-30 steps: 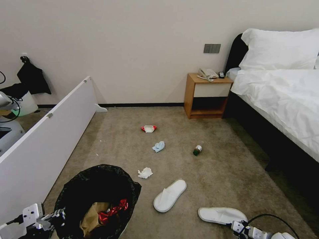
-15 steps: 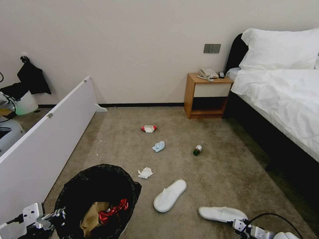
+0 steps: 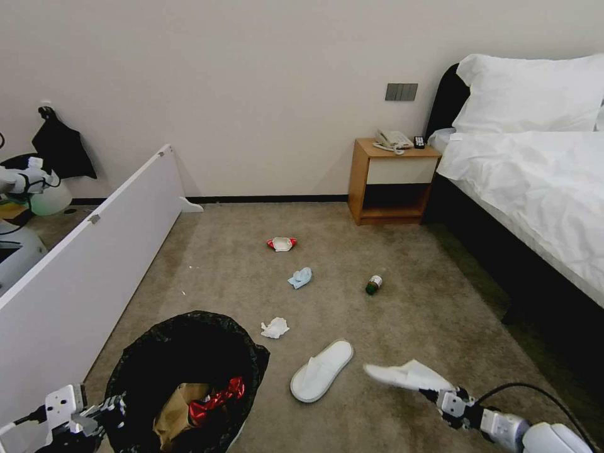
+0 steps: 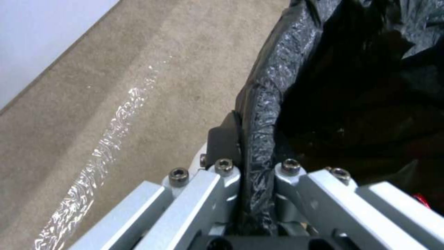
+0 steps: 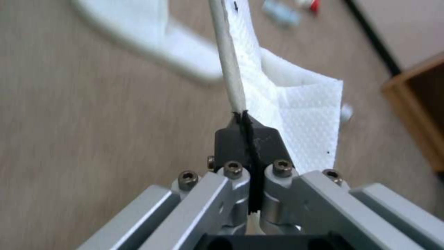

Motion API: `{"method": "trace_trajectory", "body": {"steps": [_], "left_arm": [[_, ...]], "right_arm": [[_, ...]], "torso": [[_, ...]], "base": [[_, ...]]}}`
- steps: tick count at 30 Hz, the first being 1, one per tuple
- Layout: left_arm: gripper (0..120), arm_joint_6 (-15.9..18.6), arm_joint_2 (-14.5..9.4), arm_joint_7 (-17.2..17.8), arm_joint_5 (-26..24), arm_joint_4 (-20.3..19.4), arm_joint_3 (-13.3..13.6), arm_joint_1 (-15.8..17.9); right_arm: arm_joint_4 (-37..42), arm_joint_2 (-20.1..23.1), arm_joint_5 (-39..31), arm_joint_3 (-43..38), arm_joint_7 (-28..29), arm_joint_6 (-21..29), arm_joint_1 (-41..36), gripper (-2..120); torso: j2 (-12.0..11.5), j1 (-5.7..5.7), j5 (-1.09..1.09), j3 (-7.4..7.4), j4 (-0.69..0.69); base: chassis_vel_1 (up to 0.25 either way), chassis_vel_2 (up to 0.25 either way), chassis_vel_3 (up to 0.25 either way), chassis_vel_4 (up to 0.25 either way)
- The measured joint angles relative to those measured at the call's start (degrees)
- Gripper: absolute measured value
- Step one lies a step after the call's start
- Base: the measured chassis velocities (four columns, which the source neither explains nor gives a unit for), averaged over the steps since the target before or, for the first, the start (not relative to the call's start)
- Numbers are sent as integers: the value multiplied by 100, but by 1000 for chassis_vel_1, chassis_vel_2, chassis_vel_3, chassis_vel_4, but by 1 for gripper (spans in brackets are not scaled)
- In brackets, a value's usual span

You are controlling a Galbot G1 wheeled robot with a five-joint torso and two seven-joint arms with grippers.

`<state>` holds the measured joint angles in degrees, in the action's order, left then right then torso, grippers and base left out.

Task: Pick up the trash bin, then pick up the garbage from the floor and place it into the trash bin.

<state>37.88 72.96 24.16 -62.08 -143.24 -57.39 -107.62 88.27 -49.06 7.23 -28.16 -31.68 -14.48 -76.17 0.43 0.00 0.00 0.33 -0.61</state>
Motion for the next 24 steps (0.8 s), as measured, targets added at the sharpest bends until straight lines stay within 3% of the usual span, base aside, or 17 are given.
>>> {"method": "trace_trajectory", "body": {"steps": [16, 24], "left_arm": [[3, 12, -31, 3, -51, 0, 144, 27], [3, 14, -25, -1, -54, 0, 191, 33]], "right_arm": [[1390, 124, -1350, -256, -319, 5, -194, 0], [2116, 226, -2424, -231, -490, 57, -155, 0]], "torso": [[0, 0, 0, 0, 0], [0, 0, 0, 0, -1]], "base": [[0, 0, 0, 0], [0, 0, 0, 0]]}}
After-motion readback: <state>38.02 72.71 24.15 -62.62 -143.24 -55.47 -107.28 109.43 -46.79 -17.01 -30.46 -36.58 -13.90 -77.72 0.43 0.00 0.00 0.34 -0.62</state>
